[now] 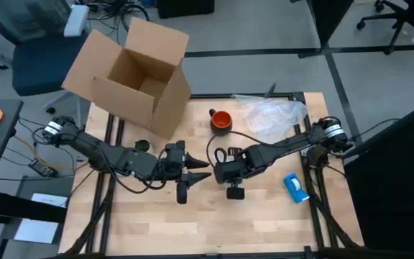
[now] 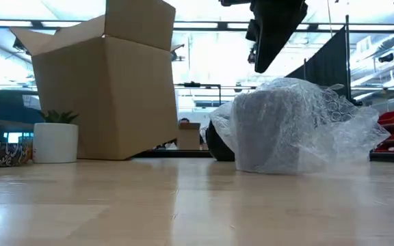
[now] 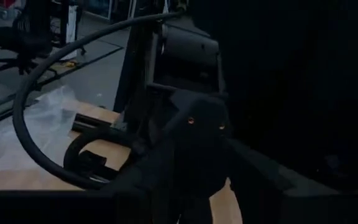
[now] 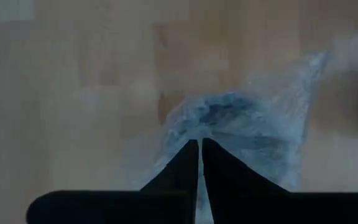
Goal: Wrap mug
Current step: Wrap the blue mug with bubble wrap
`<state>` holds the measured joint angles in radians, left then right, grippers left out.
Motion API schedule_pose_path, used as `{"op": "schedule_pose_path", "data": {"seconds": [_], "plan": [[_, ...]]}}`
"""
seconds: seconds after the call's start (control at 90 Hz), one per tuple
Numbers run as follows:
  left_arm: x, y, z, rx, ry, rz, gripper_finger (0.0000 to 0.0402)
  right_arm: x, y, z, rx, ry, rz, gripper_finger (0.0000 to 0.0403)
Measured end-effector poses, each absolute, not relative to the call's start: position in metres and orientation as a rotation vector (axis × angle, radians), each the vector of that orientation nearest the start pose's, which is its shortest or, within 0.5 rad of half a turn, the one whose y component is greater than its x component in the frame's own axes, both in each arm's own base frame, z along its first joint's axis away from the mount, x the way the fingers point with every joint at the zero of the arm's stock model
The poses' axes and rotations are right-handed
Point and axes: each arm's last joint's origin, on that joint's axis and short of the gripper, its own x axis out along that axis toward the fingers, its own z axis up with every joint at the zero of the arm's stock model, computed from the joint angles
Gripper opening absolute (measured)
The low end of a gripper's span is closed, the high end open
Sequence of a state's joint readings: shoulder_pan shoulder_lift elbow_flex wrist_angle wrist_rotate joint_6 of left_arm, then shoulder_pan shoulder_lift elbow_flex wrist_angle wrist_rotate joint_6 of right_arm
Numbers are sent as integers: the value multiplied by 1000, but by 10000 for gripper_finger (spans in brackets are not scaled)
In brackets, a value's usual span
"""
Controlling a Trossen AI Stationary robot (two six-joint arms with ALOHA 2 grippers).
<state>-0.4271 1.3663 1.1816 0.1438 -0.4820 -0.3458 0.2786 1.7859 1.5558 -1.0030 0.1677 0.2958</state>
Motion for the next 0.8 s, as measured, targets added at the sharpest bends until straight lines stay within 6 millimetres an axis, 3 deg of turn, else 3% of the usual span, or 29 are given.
{"op": "schedule_pose_path", "data": {"seconds": [0.2, 0.522, 0.678, 0.8], "plan": [[289, -117, 372, -328, 26, 60, 129, 357, 94, 262, 47, 1227, -20, 0], [289, -117, 372, -329, 24, 60, 129, 372, 85, 227, -7, 1336, -25, 0], [289, -117, 372, -325, 36, 46, 129, 369, 82, 231, -27, 1345, -15, 0], [289, -120, 369, -318, 78, -55, 129, 355, 83, 247, -27, 1361, -29, 0]]}}
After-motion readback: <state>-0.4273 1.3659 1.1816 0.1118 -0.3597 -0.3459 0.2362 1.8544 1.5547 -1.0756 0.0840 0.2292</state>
